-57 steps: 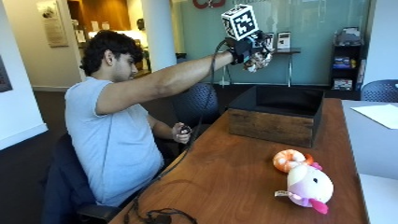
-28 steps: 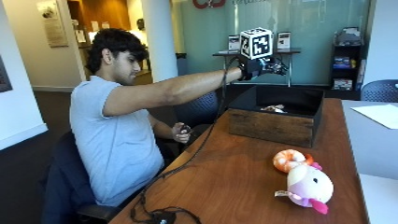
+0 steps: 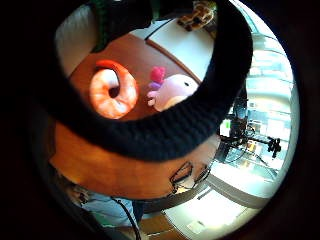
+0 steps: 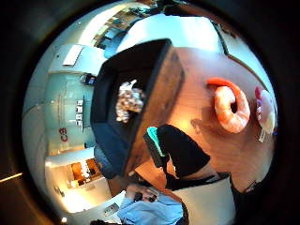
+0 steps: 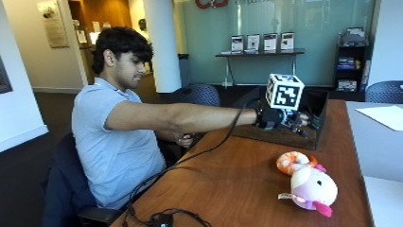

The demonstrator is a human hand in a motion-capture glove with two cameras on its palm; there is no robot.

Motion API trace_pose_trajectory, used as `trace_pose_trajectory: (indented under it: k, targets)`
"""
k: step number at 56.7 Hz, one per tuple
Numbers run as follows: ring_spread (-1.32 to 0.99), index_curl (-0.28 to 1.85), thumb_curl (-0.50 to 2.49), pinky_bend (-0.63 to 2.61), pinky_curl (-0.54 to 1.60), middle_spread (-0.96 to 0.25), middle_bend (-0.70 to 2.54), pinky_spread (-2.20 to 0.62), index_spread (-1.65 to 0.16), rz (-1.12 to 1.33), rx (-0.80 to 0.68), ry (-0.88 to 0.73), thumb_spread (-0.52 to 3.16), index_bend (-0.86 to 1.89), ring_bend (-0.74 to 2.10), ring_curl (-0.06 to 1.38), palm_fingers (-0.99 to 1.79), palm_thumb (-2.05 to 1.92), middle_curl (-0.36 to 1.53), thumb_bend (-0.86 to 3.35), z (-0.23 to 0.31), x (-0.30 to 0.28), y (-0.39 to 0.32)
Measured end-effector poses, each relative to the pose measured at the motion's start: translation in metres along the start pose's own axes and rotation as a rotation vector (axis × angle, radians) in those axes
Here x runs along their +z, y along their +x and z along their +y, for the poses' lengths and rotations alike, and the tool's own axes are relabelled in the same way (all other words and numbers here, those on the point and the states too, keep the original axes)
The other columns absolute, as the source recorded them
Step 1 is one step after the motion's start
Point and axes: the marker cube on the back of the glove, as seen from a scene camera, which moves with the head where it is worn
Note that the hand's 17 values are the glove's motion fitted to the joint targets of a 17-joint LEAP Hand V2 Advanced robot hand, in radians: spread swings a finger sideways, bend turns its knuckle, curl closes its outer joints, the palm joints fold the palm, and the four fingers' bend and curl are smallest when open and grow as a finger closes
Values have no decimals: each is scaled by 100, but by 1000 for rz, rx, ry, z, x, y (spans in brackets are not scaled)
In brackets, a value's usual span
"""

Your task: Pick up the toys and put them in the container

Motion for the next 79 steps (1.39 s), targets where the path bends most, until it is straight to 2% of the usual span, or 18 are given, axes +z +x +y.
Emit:
trace_pose_trajectory:
  k: [17,21,25,27,33,39,48,57,65,79]
  targets:
    - [-3,39,24,89,43,-1,11,2,-35,12,132,-246,144,16,19,26,-10,2,26,1,-31,95,40]
    - [-3,37,24,89,42,1,14,0,-35,30,120,-176,155,13,26,28,-6,5,25,4,-33,97,40]
    - [-3,31,26,92,41,0,21,-4,-35,14,129,-92,165,8,47,33,18,13,27,12,-33,96,40]
    - [-6,29,27,93,40,0,23,-8,-36,-2,122,-89,167,8,60,35,33,18,28,16,-31,97,41]
    - [-10,27,30,99,43,-1,27,-15,-37,-41,108,-91,167,10,79,43,39,30,31,27,-26,100,44]
    - [-13,27,34,104,46,-1,28,-21,-36,-30,70,-41,168,17,90,49,45,43,34,40,-20,101,46]
    - [-14,32,43,109,48,0,28,-27,-31,25,59,46,165,29,99,53,72,63,37,62,-15,98,43]
    - [-15,37,50,111,50,1,30,-30,-27,19,62,129,160,28,103,56,76,71,41,71,-12,69,41]
    - [-15,40,53,112,50,1,30,-30,-25,-47,46,237,157,25,104,57,76,70,44,72,-4,2,23]
    - [-16,43,59,114,50,2,29,-31,-24,-64,-93,404,154,21,104,58,78,66,49,68,12,-110,-81]
